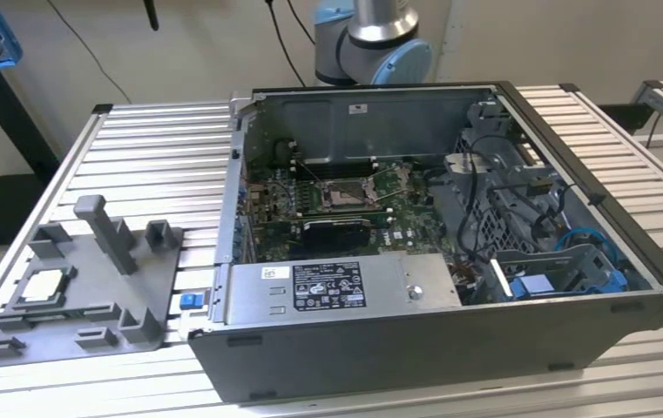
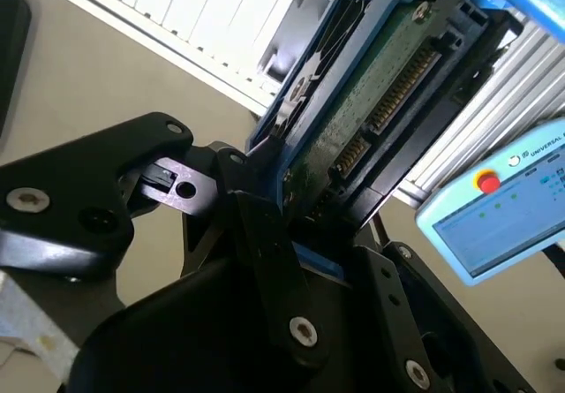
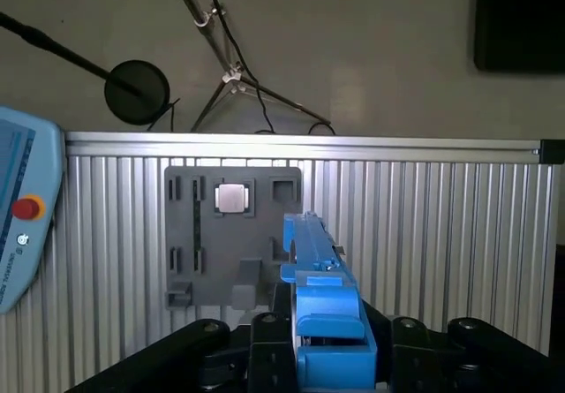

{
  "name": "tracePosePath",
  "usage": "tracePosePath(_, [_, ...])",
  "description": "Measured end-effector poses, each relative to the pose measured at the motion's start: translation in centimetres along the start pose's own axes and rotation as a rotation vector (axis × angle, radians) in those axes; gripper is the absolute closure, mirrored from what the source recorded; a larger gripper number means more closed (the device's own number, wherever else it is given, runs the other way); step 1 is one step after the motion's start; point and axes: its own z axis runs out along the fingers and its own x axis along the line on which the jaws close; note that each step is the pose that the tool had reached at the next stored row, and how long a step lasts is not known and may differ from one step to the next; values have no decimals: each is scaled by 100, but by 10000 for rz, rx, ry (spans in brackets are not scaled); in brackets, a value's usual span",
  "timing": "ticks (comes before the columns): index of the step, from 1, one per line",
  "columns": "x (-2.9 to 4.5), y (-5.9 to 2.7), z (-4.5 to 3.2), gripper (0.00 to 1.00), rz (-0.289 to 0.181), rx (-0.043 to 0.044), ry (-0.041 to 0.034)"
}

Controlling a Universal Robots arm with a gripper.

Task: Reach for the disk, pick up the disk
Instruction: 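Pick up the disk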

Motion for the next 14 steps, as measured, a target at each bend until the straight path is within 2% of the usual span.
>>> tracePosePath(4, [1, -29, 1, 100, -2, 2, -1])
tracePosePath(14, [-1, -297, 2, 100, 0, 0, 0])
